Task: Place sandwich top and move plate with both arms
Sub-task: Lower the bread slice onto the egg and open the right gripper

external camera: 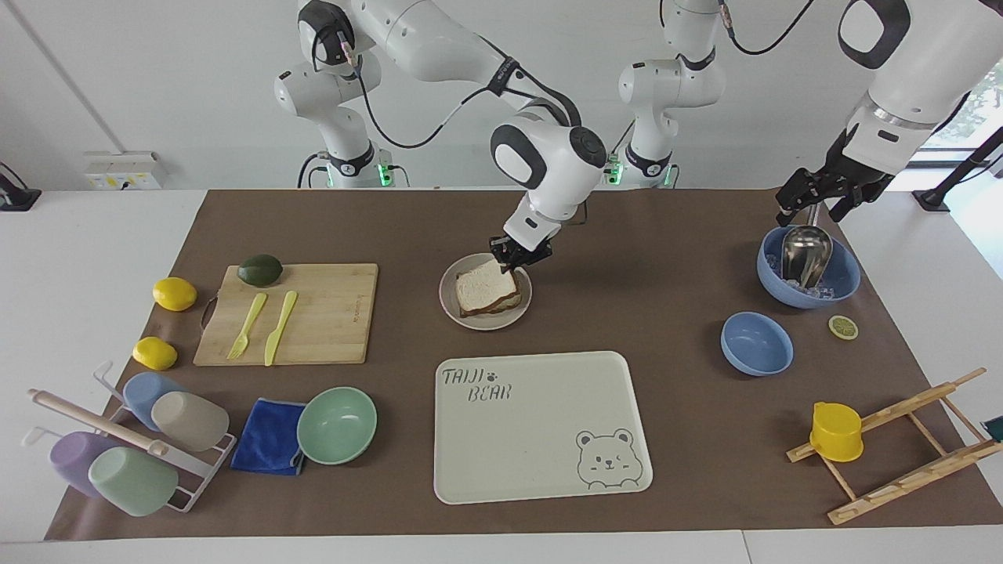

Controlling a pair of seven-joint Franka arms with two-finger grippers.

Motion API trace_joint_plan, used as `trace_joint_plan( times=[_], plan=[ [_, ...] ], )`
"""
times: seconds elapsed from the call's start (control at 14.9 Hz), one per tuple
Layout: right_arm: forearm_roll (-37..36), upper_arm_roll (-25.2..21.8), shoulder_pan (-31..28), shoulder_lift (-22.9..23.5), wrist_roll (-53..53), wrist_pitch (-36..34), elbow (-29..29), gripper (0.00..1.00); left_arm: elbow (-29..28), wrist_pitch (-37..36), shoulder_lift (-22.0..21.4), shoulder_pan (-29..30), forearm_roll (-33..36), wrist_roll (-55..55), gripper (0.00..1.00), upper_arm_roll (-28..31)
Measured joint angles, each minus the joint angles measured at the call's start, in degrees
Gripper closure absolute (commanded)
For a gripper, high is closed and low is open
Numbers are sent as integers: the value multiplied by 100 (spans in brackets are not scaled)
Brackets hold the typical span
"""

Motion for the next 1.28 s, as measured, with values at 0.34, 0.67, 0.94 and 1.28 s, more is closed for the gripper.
trace_joint_plan(
  times=[0.34,0.67,0.94,1.28],
  plan=[
    [125,1,-134,0,0,201,-77,100,-78,21,-38,1,0,0,0,0],
    [239,1,-132,0,2,373,-125,43,-153,84,-62,23,0,0,0,0],
    [299,1,-131,0,2,440,-152,39,-224,149,-89,23,0,0,0,0],
    [303,-1,-236,-15,3,472,-125,31,-262,180,-125,24,0,0,0,0]
  ],
)
